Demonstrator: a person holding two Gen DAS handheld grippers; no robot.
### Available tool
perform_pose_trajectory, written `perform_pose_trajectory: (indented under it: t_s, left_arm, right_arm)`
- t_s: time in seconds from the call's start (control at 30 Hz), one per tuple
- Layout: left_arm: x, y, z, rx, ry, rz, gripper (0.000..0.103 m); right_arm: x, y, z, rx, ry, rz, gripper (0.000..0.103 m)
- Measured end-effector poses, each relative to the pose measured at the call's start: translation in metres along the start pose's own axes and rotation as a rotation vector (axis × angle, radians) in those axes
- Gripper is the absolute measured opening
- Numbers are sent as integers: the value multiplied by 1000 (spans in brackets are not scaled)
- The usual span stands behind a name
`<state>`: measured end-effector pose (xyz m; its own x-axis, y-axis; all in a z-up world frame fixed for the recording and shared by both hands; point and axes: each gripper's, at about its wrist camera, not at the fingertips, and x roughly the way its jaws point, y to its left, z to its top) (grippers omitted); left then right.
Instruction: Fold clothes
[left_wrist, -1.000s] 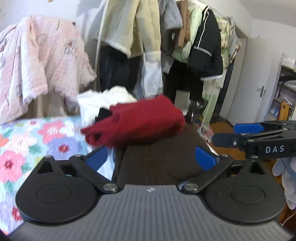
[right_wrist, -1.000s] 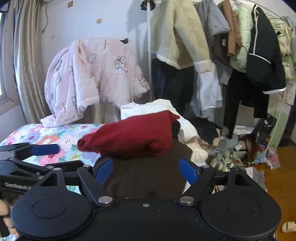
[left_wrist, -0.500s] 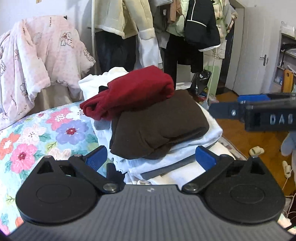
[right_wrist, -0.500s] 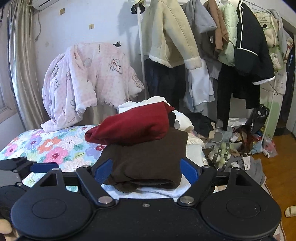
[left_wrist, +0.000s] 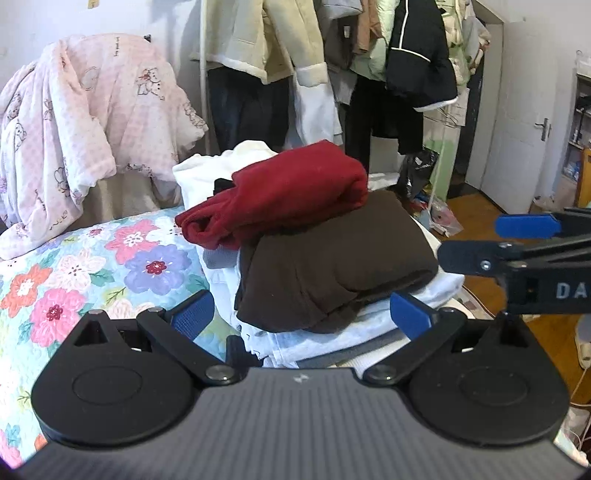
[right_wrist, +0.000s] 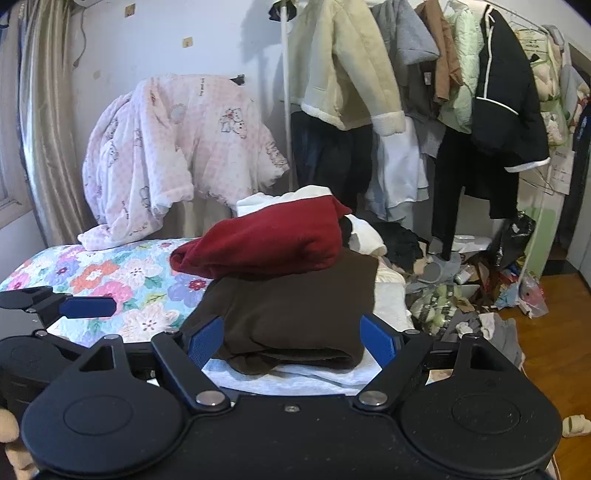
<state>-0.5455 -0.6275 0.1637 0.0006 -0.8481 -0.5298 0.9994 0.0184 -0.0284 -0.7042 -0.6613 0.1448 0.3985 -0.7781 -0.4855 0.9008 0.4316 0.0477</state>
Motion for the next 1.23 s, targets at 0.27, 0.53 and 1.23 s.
perform_pose_trajectory:
  t_s: [0.27,0.53,1.23]
  left_arm:
    - [13,0,0,-25,40,-28,103]
    - [18,-6,-3,4,59,19,103]
    - [11,0,3,-2,48,12,103]
  right_arm:
    - [1,-2,2,1,4,-5,85]
    - [6,2,-3,8,13,-1,85]
    - [-1,-1,-3,-5,2,-2,85]
